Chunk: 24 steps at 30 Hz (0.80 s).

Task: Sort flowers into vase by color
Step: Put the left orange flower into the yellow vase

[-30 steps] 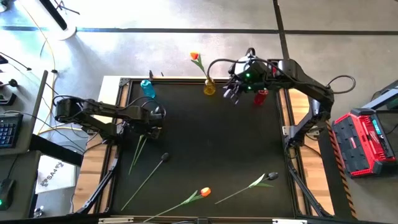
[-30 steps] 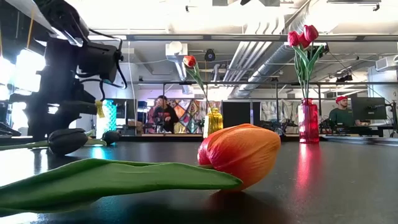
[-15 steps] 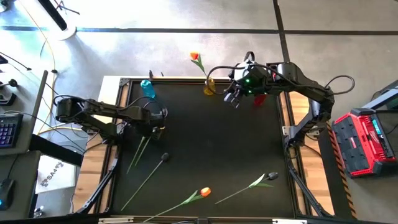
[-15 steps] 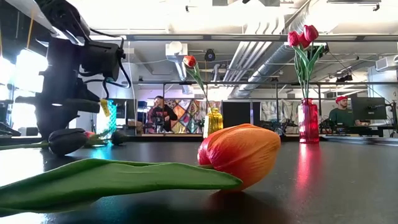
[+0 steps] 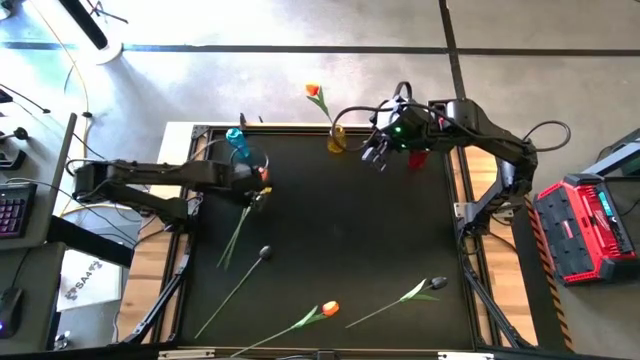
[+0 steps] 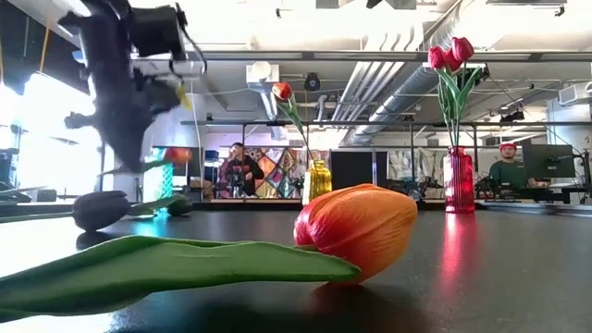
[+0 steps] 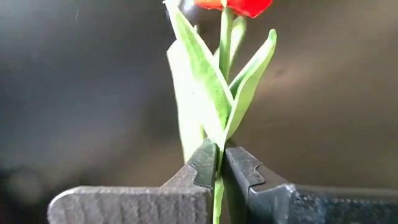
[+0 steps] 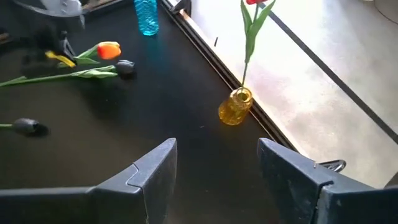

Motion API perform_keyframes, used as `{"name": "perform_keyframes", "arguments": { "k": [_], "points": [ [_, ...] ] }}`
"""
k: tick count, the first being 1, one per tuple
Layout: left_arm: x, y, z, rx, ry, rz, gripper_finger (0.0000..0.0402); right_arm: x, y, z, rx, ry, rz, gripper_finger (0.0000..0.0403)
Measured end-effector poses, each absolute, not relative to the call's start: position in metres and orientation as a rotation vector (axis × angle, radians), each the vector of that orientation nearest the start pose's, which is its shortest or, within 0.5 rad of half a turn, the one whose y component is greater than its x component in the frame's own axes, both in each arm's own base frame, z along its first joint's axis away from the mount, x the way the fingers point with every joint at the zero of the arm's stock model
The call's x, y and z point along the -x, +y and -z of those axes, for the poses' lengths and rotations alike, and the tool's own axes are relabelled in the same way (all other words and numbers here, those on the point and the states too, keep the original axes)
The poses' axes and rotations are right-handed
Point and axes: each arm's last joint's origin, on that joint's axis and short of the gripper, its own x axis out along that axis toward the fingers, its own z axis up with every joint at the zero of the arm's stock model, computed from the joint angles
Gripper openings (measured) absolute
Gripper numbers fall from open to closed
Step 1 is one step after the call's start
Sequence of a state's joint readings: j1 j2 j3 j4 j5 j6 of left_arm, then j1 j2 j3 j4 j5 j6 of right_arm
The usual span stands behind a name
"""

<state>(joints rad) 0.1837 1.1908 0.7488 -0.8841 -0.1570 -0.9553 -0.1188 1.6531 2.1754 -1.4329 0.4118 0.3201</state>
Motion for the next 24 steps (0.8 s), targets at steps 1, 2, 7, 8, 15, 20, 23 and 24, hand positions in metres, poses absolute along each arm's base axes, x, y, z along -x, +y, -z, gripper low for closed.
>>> {"name": "perform_keyframes", "arguments": {
  "k": [1,2,7,8,15,20,23,24],
  "points": [
    [-0.189,0.04,-0.212,0.807,1.043,-0.877,0.0001,-0.279,-0.046,-0.466,-0.165,0.818,0.638,0.0211],
    [-0.19,0.04,-0.219,0.796,1.002,-0.851,0.0001,-0.279,-0.046,-0.467,-0.176,0.811,0.644,0.0211],
    [-0.2,0.042,-0.254,0.7,0.753,-0.695,0.0001,-0.294,-0.046,-0.467,-0.249,0.732,0.571,0.0211],
    [-0.203,0.043,-0.261,0.684,0.687,-0.659,0.0001,-0.299,-0.044,-0.468,-0.267,0.709,0.53,0.0211],
    [-0.222,0.046,-0.296,0.57,0.319,-0.458,0.0001,-0.319,-0.037,-0.466,-0.297,0.656,0.371,0.0211],
    [-0.228,0.046,-0.313,0.485,0.169,-0.369,0.0001,-0.337,-0.037,-0.463,-0.315,0.612,0.292,0.0211],
    [-0.229,0.045,-0.318,0.425,0.12,-0.341,0.0001,-0.351,-0.039,-0.458,-0.318,0.581,0.254,0.0211],
    [-0.23,0.045,-0.32,0.403,0.107,-0.327,0.0001,-0.356,-0.039,-0.456,-0.318,0.579,0.246,0.0211]
  ]
}}
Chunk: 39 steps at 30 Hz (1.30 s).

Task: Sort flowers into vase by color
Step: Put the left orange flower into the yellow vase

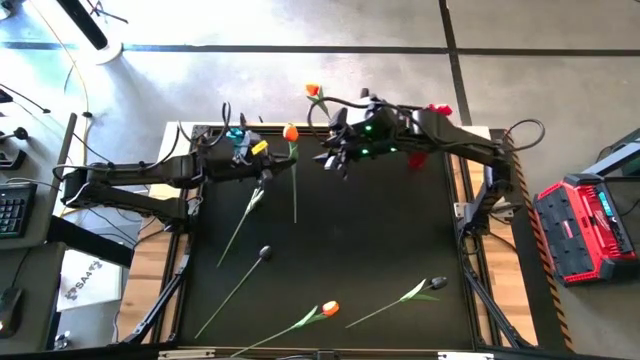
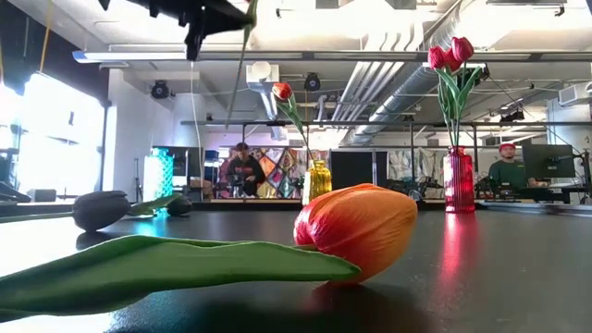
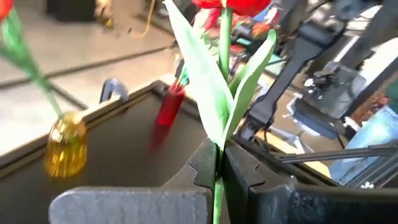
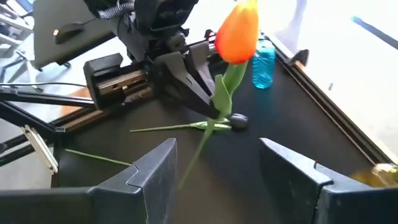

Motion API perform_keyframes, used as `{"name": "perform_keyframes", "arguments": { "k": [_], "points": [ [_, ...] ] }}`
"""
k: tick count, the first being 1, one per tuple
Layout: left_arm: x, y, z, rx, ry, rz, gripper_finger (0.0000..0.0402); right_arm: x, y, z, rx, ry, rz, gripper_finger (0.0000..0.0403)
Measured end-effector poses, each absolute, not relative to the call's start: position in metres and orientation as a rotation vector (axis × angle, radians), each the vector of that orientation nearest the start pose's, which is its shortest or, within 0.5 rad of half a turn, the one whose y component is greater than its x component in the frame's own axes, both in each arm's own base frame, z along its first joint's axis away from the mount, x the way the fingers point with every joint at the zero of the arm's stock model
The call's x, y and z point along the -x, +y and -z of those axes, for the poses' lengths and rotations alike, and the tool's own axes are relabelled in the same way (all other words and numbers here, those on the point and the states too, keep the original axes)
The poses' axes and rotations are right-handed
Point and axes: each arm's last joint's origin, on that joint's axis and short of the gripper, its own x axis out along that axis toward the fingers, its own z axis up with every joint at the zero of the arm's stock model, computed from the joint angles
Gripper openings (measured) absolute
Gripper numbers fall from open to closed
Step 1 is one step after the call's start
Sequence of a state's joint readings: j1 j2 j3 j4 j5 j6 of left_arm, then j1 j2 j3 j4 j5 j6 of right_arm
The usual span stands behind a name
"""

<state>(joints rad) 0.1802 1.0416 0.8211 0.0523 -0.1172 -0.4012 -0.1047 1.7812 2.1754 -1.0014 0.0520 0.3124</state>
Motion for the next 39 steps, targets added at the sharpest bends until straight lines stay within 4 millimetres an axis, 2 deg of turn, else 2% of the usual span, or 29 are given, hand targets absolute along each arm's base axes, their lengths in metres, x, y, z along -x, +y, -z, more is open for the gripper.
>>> {"name": "perform_keyframes", "arguments": {
  "k": [9,14,25,29,34,35,39],
  "points": [
    [-0.233,0.035,-0.331,0.248,0.029,-0.225,0.0001,-0.381,-0.039,-0.45,-0.288,0.503,0.146,0.0211],
    [-0.234,0.028,-0.335,0.206,-0.006,-0.191,0.0,-0.388,-0.043,-0.451,-0.269,0.45,0.107,0.0213],
    [-0.234,0.025,-0.342,0.249,-0.082,-0.17,0.0001,-0.402,-0.045,-0.439,-0.218,0.462,0.086,0.0206],
    [-0.234,0.025,-0.343,0.257,-0.087,-0.179,0.0009,-0.403,-0.048,-0.44,-0.212,0.444,0.104,0.0156],
    [-0.234,0.026,-0.341,0.258,-0.076,-0.206,0.0027,-0.403,-0.052,-0.44,-0.209,0.445,0.102,0.0031],
    [-0.234,0.026,-0.341,0.258,-0.07,-0.208,0.0032,-0.403,-0.052,-0.44,-0.198,0.446,0.102,0.0017],
    [-0.234,0.026,-0.337,0.257,-0.031,-0.213,0.0056,-0.402,-0.057,-0.439,-0.2,0.452,0.116,0.0017]
  ]
}}
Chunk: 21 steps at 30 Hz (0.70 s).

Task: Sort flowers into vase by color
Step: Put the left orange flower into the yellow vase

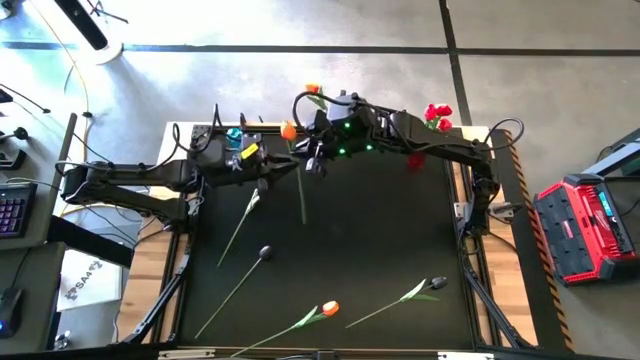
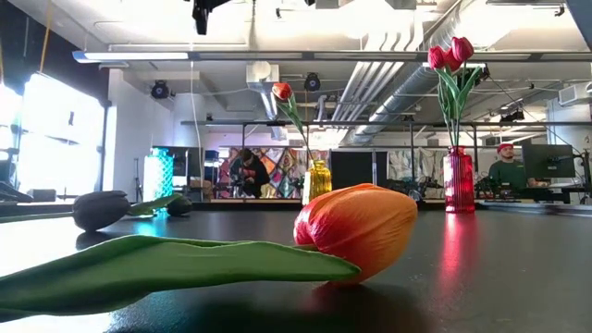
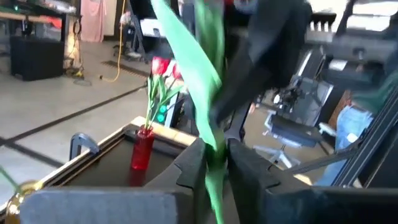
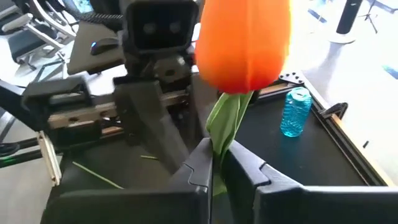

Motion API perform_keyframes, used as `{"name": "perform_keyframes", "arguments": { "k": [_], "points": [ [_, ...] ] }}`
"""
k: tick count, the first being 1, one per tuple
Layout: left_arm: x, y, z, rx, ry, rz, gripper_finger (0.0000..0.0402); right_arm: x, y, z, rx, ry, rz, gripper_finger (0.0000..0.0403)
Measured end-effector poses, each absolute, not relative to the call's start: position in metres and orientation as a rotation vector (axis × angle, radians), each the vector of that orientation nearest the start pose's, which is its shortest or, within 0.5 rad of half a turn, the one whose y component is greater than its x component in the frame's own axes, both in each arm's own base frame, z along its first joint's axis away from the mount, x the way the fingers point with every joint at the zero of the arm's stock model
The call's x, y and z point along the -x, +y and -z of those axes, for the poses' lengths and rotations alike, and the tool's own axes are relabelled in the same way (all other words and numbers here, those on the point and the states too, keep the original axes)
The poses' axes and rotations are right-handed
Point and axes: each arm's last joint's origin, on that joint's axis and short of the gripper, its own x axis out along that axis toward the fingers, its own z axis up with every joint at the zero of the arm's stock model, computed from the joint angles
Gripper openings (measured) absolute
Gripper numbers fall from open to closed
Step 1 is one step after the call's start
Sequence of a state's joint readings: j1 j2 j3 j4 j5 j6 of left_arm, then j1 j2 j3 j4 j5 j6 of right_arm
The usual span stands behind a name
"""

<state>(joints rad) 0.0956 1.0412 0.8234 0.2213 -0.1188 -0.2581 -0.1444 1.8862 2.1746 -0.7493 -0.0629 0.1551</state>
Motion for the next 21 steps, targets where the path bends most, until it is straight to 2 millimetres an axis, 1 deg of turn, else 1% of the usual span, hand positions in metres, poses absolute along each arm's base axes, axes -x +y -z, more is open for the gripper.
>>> {"name": "perform_keyframes", "arguments": {
  "k": [3,5,7,9,13,17,21],
  "points": [
    [-0.234,0.026,-0.333,0.256,0.008,-0.226,0.0079,-0.4,-0.062,-0.439,-0.183,0.46,0.144,0.0005],
    [-0.233,0.027,-0.33,0.254,0.041,-0.259,0.0093,-0.397,-0.065,-0.44,-0.15,0.467,0.192,0.0006],
    [-0.232,0.028,-0.324,0.252,0.089,-0.325,0.0105,-0.389,-0.07,-0.444,-0.118,0.481,0.239,0.0006],
    [-0.231,0.03,-0.32,0.251,0.127,-0.376,0.0112,-0.38,-0.076,-0.451,-0.089,0.469,0.271,0.0003],
    [-0.23,0.034,-0.316,0.293,0.153,-0.435,0.0115,-0.36,-0.089,-0.464,-0.065,0.466,0.303,0.0002],
    [-0.229,0.04,-0.316,0.354,0.129,-0.489,0.0115,-0.343,-0.105,-0.47,-0.037,0.482,0.266,0.0002],
    [-0.226,0.046,-0.316,0.367,0.099,-0.607,0.0115,-0.332,-0.124,-0.471,-0.012,0.489,0.176,0.0001]
  ]
}}
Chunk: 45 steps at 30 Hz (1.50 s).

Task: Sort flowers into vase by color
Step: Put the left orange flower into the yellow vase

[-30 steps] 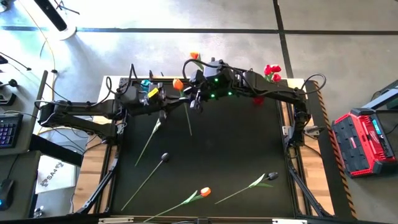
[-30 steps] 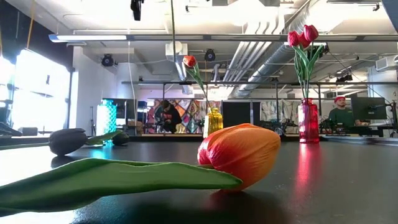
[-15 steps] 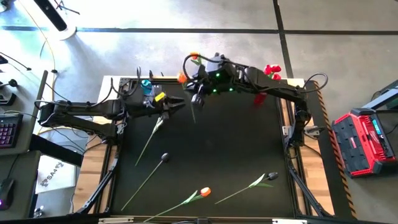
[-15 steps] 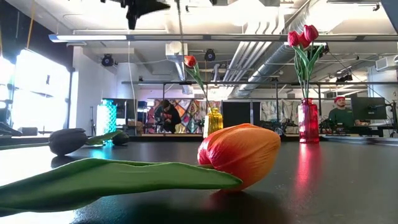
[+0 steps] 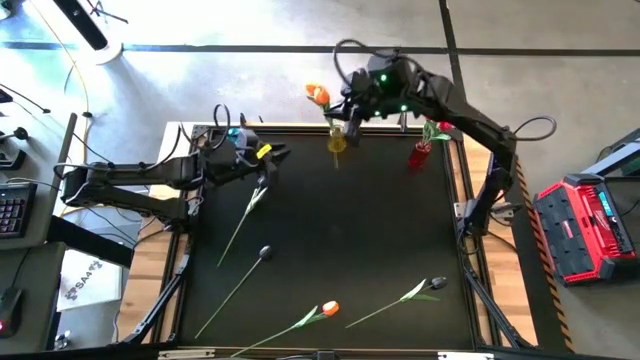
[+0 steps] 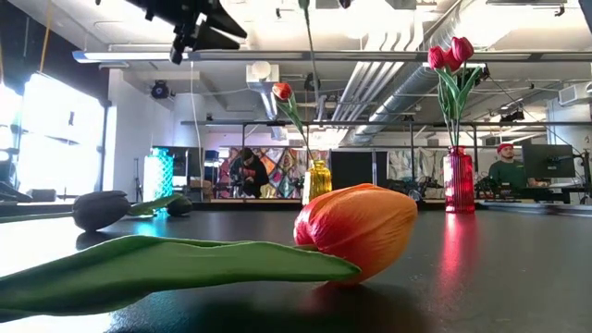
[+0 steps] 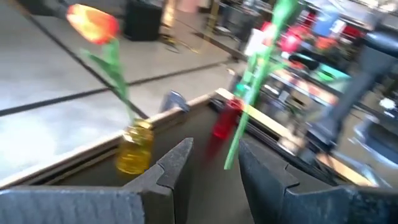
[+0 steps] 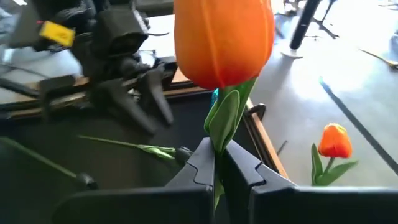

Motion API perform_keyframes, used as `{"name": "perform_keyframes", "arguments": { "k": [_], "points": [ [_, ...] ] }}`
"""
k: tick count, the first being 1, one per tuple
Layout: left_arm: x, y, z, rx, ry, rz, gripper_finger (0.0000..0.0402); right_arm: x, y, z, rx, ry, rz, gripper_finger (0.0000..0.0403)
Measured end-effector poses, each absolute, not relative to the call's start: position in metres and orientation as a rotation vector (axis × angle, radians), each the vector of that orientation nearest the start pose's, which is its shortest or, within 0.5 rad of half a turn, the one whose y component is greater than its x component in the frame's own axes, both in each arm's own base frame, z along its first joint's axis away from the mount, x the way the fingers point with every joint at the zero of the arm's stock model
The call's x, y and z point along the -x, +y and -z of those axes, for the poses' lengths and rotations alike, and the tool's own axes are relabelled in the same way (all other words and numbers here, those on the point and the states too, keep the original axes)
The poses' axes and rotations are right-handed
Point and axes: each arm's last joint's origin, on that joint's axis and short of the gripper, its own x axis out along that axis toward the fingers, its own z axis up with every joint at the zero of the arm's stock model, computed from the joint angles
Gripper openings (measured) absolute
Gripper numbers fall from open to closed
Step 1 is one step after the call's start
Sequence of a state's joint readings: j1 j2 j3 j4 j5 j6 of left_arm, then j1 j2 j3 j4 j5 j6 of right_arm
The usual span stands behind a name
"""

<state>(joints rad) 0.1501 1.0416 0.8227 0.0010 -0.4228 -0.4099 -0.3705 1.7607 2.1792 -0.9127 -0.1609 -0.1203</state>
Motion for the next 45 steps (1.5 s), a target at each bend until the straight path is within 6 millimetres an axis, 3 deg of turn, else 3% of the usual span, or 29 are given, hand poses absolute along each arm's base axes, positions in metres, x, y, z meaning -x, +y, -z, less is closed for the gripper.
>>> {"name": "perform_keyframes", "arguments": {
  "k": [9,23,30,36,45],
  "points": [
    [-0.225,0.05,-0.318,0.363,0.054,-0.712,0.0115,-0.312,-0.164,-0.474,-0.014,0.417,-0.019,0.0],
    [-0.24,0.051,-0.303,0.429,0.111,-0.675,0.0115,-0.275,-0.2,-0.485,0.038,0.392,0.106,0.0],
    [-0.256,0.051,-0.284,0.531,0.176,-0.638,0.0115,-0.267,-0.229,-0.468,0.042,0.408,0.18,0.0],
    [-0.254,0.051,-0.269,0.598,0.293,-0.678,0.0115,-0.261,-0.249,-0.444,0.003,0.447,0.225,0.0],
    [-0.245,0.047,-0.258,0.656,0.426,-0.725,0.0115,-0.256,-0.255,-0.424,-0.052,0.405,0.203,0.0]
  ]
}}
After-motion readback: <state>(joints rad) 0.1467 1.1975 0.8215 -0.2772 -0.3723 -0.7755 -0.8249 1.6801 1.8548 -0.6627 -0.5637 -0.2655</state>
